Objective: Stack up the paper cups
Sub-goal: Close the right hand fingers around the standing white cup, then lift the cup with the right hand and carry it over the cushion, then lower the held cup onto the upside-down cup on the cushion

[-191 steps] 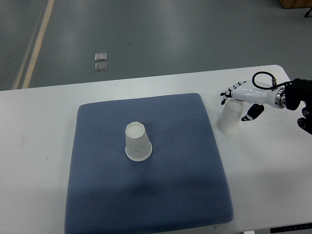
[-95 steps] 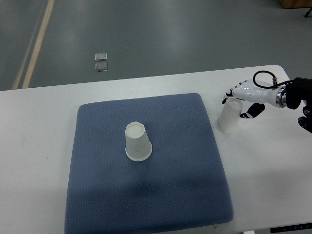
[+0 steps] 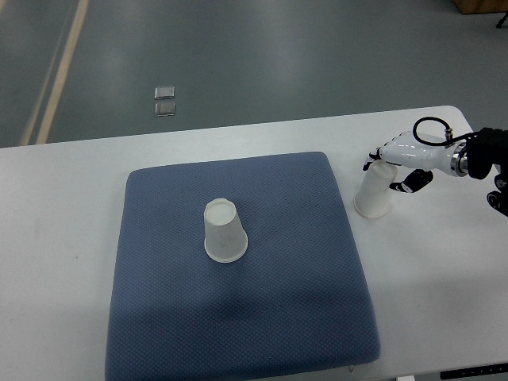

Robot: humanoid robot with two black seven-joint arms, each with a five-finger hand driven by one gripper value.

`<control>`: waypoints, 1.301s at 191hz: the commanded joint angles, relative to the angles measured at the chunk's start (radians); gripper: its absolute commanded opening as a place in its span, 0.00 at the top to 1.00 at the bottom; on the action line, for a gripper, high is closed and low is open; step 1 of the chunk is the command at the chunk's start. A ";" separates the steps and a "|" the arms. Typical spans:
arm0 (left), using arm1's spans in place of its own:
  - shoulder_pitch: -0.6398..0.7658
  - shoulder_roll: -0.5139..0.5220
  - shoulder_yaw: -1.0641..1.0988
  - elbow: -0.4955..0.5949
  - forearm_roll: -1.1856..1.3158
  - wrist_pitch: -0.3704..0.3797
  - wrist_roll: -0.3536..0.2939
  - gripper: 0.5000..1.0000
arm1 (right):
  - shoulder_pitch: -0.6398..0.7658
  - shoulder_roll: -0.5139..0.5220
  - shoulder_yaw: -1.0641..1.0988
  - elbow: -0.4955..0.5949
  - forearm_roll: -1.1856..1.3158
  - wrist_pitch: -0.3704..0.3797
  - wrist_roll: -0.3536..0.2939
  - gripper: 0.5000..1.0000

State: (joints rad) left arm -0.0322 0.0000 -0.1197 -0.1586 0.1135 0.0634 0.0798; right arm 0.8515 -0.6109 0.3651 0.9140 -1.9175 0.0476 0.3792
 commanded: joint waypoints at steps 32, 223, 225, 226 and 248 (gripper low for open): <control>0.000 0.000 0.000 0.001 0.000 -0.001 0.000 0.00 | 0.080 -0.018 0.015 0.028 0.017 0.000 0.006 0.82; 0.000 0.000 0.000 -0.001 0.000 -0.001 0.000 0.00 | 0.420 0.198 0.014 0.378 0.230 0.244 0.012 0.74; 0.000 0.000 0.000 -0.001 0.000 0.001 0.000 0.00 | 0.420 0.198 0.012 0.378 0.229 0.244 0.012 0.74; 0.000 0.000 0.000 -0.001 0.000 0.001 0.000 0.00 | 0.420 0.198 0.012 0.378 0.229 0.244 0.012 0.74; 0.000 0.000 0.000 -0.001 0.000 0.001 0.000 0.00 | 0.416 0.215 0.006 0.378 0.207 0.245 0.014 0.73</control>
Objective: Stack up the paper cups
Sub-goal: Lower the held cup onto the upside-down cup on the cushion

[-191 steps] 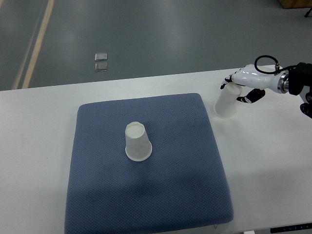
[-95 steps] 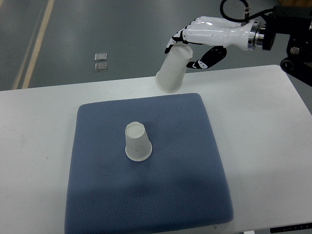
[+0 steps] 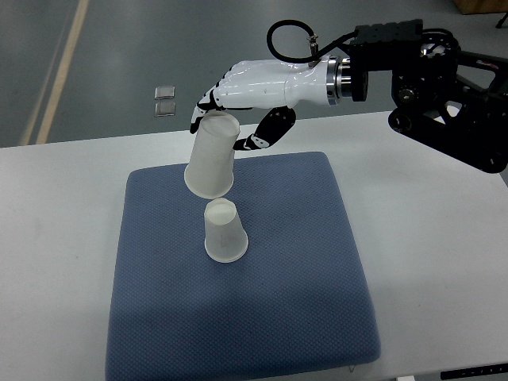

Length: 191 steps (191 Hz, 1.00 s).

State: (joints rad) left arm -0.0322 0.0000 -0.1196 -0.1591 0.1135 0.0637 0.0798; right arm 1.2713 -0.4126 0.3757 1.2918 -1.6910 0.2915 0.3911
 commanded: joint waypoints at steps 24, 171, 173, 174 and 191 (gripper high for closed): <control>0.000 0.000 0.000 0.001 0.000 -0.001 0.000 0.00 | -0.013 0.020 -0.006 0.001 -0.072 0.000 0.005 0.73; 0.000 0.000 0.000 0.001 0.000 -0.001 0.000 0.00 | -0.061 0.029 -0.008 0.054 -0.243 0.017 0.038 0.73; 0.000 0.000 0.000 0.000 0.000 0.001 0.000 0.00 | -0.061 0.029 -0.008 0.054 -0.243 0.020 0.038 0.73; 0.000 0.000 0.000 0.000 0.000 0.001 0.000 0.00 | -0.061 0.029 -0.008 0.054 -0.243 0.020 0.038 0.73; 0.000 0.000 0.000 0.001 0.000 0.001 0.000 0.00 | -0.069 0.029 -0.008 0.057 -0.245 0.024 0.038 0.73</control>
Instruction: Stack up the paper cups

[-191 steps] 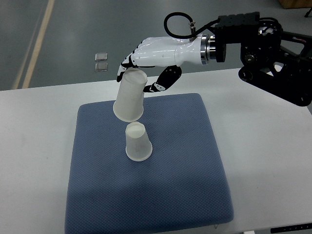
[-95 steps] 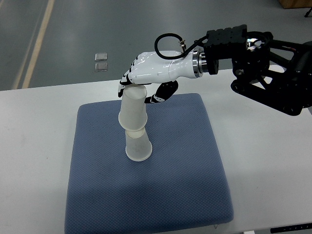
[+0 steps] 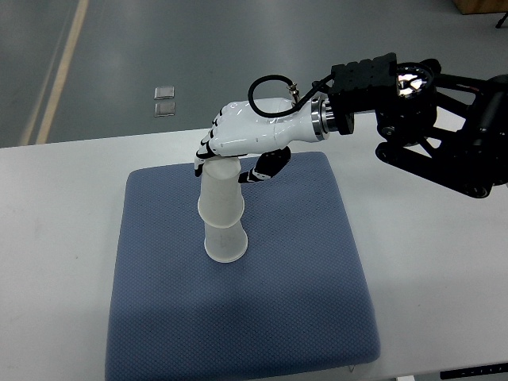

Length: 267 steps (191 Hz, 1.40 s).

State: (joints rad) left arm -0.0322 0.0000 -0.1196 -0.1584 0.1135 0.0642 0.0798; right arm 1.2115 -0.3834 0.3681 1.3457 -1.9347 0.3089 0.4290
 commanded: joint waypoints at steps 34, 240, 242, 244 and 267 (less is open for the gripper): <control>0.000 0.000 0.000 0.000 0.000 -0.001 0.000 0.00 | -0.016 0.001 -0.001 0.003 -0.004 0.007 -0.003 0.72; 0.000 0.000 0.000 0.000 0.000 0.000 0.000 0.00 | -0.059 0.011 0.000 0.003 -0.015 -0.005 -0.016 0.30; 0.000 0.000 0.000 -0.001 0.000 0.000 0.000 0.00 | -0.059 0.011 0.000 0.001 -0.015 -0.005 -0.016 0.30; 0.000 0.000 0.000 0.000 0.000 0.000 0.000 0.00 | -0.059 0.009 0.000 0.003 -0.015 -0.005 -0.016 0.30; 0.000 0.000 0.000 0.000 0.000 0.000 0.000 0.00 | -0.059 0.003 0.006 0.001 -0.012 -0.008 -0.016 0.29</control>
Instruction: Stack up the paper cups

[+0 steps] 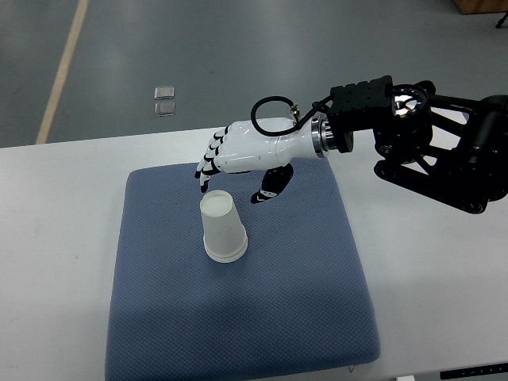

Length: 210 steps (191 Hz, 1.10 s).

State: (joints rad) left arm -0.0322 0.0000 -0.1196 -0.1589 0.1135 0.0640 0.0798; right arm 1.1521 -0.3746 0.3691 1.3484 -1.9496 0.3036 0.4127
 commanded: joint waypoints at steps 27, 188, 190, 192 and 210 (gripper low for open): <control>0.000 0.000 0.000 0.001 0.000 -0.001 0.000 0.00 | -0.002 -0.017 0.043 -0.014 0.035 -0.028 0.000 0.29; 0.000 0.000 0.000 0.001 0.000 -0.001 0.000 0.00 | -0.497 0.281 0.740 -0.422 0.811 -0.239 -0.396 0.28; 0.000 0.000 0.000 -0.001 0.000 -0.001 0.000 0.00 | -0.500 0.284 0.740 -0.422 0.821 -0.247 -0.400 0.28; 0.000 0.000 0.000 0.001 0.000 0.000 0.000 0.00 | -0.503 0.287 0.740 -0.422 0.830 -0.253 -0.403 0.28; 0.000 0.000 0.000 0.001 0.000 0.000 0.000 0.00 | -0.526 0.312 0.741 -0.422 0.900 -0.302 -0.417 0.28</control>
State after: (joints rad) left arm -0.0322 0.0000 -0.1196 -0.1586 0.1135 0.0636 0.0798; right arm 0.6515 -0.0897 1.1061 0.9267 -1.1258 0.0551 0.0148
